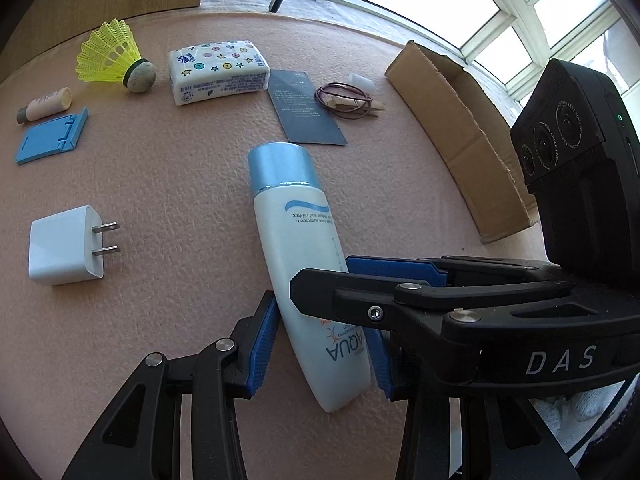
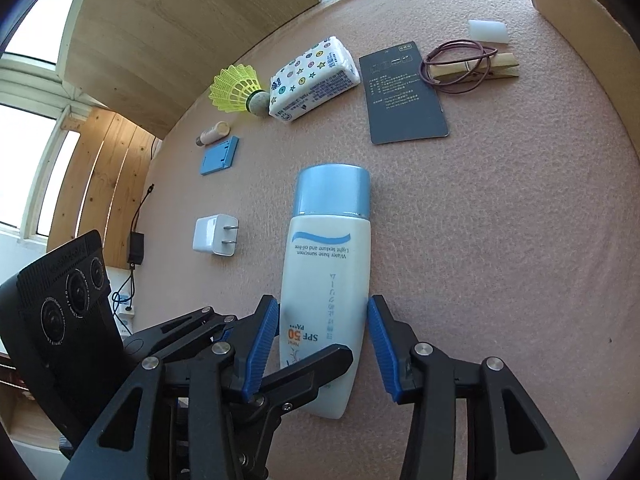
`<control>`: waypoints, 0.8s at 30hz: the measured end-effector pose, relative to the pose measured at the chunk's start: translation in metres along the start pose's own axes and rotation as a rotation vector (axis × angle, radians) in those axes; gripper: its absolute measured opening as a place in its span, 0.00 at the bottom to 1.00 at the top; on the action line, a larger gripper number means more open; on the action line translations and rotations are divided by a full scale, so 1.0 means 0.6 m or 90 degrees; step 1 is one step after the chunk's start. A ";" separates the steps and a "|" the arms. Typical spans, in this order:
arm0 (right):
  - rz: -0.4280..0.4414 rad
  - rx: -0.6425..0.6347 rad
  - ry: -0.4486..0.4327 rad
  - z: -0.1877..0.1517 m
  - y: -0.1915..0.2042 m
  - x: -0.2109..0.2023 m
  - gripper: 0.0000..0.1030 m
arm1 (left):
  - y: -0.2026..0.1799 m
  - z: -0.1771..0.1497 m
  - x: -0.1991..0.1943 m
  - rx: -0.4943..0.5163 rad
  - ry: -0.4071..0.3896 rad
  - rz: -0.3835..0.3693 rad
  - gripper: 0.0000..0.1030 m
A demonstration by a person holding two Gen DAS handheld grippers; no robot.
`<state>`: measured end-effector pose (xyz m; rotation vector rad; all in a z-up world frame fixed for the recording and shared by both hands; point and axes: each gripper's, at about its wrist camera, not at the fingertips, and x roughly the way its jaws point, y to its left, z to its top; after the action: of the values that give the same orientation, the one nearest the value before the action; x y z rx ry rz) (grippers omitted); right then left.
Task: Organize objects
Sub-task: 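Close the right tool on the sunscreen bottle while the left tool holds it, then carry the sunscreen bottle over the cardboard box with both tools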
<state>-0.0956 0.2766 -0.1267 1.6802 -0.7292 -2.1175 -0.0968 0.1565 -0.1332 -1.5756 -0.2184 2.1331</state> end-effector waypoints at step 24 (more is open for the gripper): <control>-0.044 -0.015 -0.154 0.027 -0.056 -0.185 0.39 | -0.194 0.113 -0.009 0.122 -0.064 -0.045 0.43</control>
<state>-0.0826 0.3686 -0.0556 1.4721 -0.7184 -2.3957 -0.1268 0.2658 -0.0604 -1.3344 -0.0982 2.1121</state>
